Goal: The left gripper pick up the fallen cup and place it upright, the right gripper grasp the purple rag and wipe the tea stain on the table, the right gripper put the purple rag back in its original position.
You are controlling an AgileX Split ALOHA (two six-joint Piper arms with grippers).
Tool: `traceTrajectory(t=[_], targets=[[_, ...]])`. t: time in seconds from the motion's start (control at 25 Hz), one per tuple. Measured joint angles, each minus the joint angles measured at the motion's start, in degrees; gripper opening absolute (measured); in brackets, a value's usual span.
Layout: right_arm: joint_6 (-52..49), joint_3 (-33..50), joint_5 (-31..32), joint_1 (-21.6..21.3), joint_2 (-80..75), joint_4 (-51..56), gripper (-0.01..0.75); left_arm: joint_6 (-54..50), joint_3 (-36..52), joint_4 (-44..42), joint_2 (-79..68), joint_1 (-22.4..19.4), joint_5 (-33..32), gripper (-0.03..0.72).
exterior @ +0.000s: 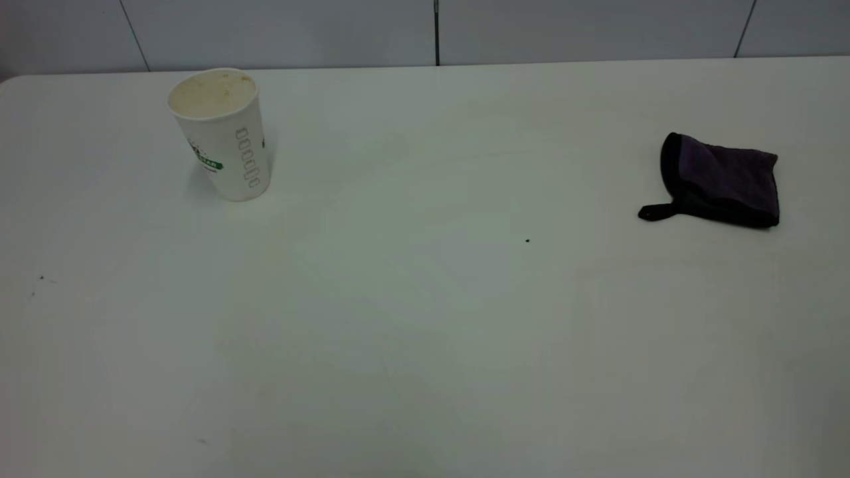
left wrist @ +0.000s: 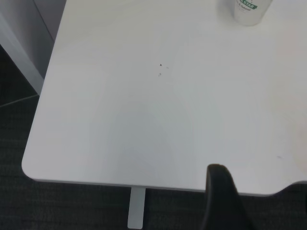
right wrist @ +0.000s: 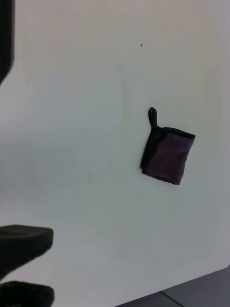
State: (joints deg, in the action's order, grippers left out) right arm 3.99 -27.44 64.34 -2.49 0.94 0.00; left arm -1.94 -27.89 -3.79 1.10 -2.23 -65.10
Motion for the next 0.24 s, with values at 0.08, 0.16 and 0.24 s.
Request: traceTrajectory(t=[0.08, 0.16, 0.24], targets=[[0.0, 0.0, 0.0, 0.0, 0.0, 0.0, 0.234, 0.0, 0.0, 0.0, 0.0, 0.0, 0.0, 0.450], [0.0, 0.0, 0.0, 0.0, 0.0, 0.0, 0.235, 0.0, 0.0, 0.0, 0.0, 0.0, 0.0, 0.450], [0.0, 0.0, 0.0, 0.0, 0.0, 0.0, 0.235, 0.0, 0.0, 0.0, 0.0, 0.0, 0.0, 0.450]])
